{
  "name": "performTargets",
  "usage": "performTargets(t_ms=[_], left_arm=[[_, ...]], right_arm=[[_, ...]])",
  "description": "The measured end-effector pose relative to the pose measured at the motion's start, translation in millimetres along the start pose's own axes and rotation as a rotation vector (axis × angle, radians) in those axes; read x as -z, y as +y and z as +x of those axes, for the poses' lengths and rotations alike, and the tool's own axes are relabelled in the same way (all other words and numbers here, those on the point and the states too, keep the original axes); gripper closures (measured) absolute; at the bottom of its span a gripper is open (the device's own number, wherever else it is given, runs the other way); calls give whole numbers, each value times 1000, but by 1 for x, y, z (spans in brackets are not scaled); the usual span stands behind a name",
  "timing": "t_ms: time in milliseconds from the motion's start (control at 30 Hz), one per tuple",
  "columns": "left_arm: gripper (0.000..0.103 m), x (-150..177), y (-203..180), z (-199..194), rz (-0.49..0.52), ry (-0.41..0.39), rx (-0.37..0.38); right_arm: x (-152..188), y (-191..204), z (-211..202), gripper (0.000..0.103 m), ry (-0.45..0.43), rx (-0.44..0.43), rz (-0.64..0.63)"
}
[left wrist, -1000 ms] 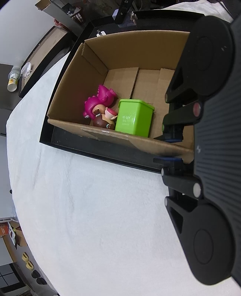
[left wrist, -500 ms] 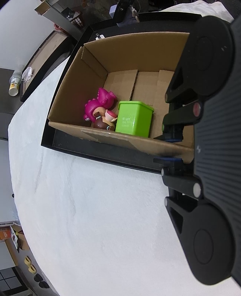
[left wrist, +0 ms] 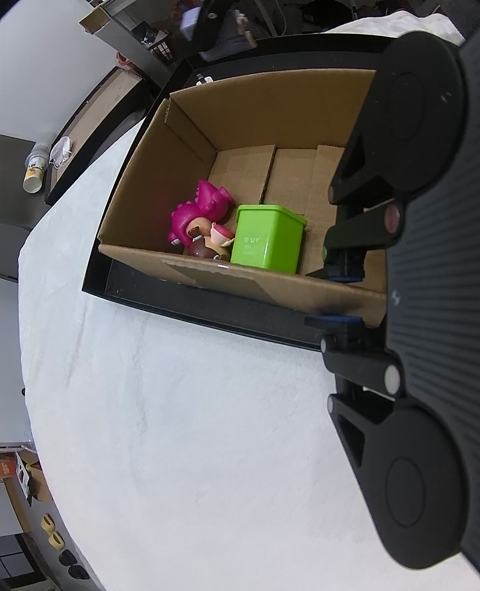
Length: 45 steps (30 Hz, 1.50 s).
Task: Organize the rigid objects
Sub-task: 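Carry the toy car with the right gripper over the box, then open the right gripper to release the toy car into the box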
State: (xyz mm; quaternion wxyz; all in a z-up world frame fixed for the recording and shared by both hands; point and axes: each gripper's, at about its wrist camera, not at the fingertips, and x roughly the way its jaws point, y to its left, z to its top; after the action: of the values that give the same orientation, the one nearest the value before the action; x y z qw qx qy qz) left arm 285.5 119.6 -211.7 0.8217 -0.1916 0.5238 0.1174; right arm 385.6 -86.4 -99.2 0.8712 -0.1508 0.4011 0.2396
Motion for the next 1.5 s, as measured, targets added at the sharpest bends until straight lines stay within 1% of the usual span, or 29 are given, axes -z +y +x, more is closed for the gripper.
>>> performTargets(t_ms=[200, 400, 633, 800, 933, 967, 1033, 1067, 1167, 1400, 1500], left_arm=[[88, 0, 2, -1, -6, -1, 10], [87, 0, 5, 0, -26, 7, 25], [87, -1, 6, 0, -32, 11, 34], [87, 0, 8, 1, -41, 9, 41], [87, 0, 8, 1, -43, 10, 42], [87, 0, 9, 1, -46, 11, 43], [86, 0, 9, 1, -48, 12, 45], [85, -1, 9, 1, -46, 11, 47], [85, -1, 6, -1, -37, 6, 41], [85, -1, 5, -1, -41, 9, 34], [85, -1, 4, -1, -39, 10, 31]], right_arm=[[-14, 24, 0, 60, -7, -20, -56], [-21, 46, 8, 60, 12, -36, -129], [-22, 66, 18, 60, 39, -51, -202], [-19, 80, 27, 60, 55, -64, -277], [-17, 86, 35, 59, 71, -66, -304], [-16, 87, 37, 65, 72, -60, -314], [-15, 89, 42, 81, 74, -37, -343], [-14, 89, 45, 81, 82, -30, -349], [-15, 85, 49, 81, 92, -12, -340], [-14, 65, 37, 81, 86, -32, -240], [-14, 54, 29, 79, 78, -44, -195]])
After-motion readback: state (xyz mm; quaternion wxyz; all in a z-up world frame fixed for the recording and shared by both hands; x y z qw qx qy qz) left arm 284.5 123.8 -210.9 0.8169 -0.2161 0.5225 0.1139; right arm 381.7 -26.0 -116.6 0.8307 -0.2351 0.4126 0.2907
